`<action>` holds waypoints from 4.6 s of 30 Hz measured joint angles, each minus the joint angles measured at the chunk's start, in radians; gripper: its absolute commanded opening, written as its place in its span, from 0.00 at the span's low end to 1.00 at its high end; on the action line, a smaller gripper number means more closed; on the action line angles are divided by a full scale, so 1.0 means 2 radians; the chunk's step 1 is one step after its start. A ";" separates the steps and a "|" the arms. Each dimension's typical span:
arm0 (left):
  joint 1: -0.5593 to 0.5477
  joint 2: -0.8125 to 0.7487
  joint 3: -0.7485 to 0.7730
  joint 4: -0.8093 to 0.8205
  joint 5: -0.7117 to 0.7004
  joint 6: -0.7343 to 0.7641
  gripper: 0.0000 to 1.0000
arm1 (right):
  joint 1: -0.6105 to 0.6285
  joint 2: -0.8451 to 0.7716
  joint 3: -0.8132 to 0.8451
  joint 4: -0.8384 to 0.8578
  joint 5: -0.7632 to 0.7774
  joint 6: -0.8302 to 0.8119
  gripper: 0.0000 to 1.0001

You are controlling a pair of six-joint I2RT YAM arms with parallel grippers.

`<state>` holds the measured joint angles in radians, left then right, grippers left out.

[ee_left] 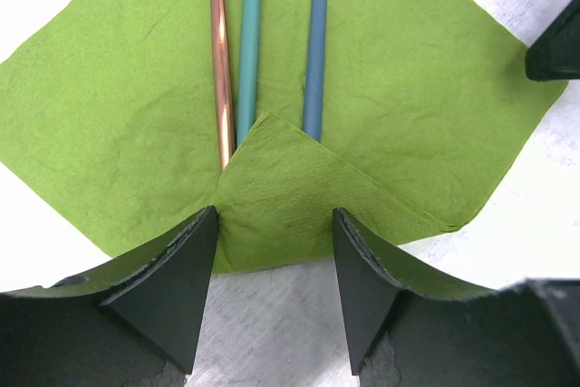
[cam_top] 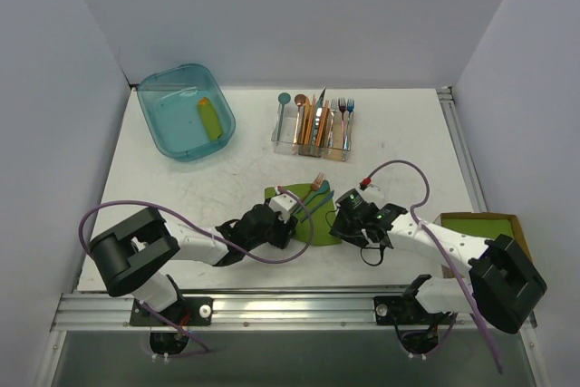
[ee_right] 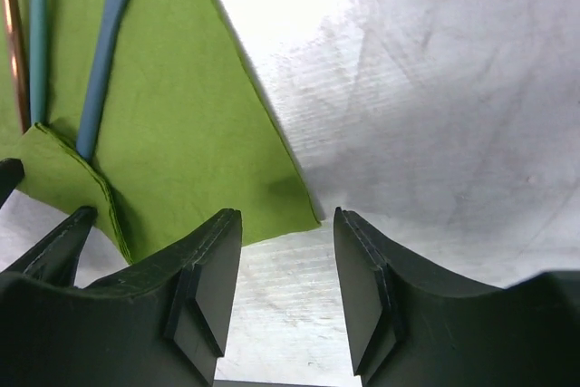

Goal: Place the utensils on the paper napkin and roll it up

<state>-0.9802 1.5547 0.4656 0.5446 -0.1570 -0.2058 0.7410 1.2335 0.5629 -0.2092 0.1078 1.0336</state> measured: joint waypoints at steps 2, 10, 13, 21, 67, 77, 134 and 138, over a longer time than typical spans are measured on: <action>0.000 0.000 0.000 0.000 0.000 0.000 0.62 | 0.002 -0.002 -0.005 -0.003 0.001 0.017 0.44; 0.000 0.000 0.000 0.000 0.000 0.000 0.62 | 0.010 0.001 -0.024 0.009 0.000 0.055 0.38; 0.000 0.000 0.000 0.000 0.000 0.000 0.62 | 0.013 0.003 -0.028 0.026 -0.001 0.063 0.30; -0.002 0.001 0.000 0.002 0.000 0.000 0.62 | 0.013 0.004 -0.040 0.056 -0.008 0.066 0.00; -0.007 0.007 0.000 0.014 -0.001 0.000 0.62 | -0.025 0.183 0.082 0.312 -0.188 -0.099 0.00; -0.008 -0.001 -0.002 0.005 -0.003 -0.001 0.62 | -0.027 0.230 0.089 0.342 -0.214 -0.102 0.00; -0.014 -0.015 -0.003 -0.012 -0.013 -0.013 0.43 | -0.044 0.274 0.099 0.398 -0.250 -0.110 0.15; -0.015 -0.015 -0.016 0.008 -0.013 -0.018 0.43 | -0.050 0.274 0.100 0.401 -0.251 -0.109 0.32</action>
<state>-1.0100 1.5246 0.4339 0.5598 -0.1833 -0.2417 0.6415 1.7824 0.7628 0.5926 -0.3946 0.8158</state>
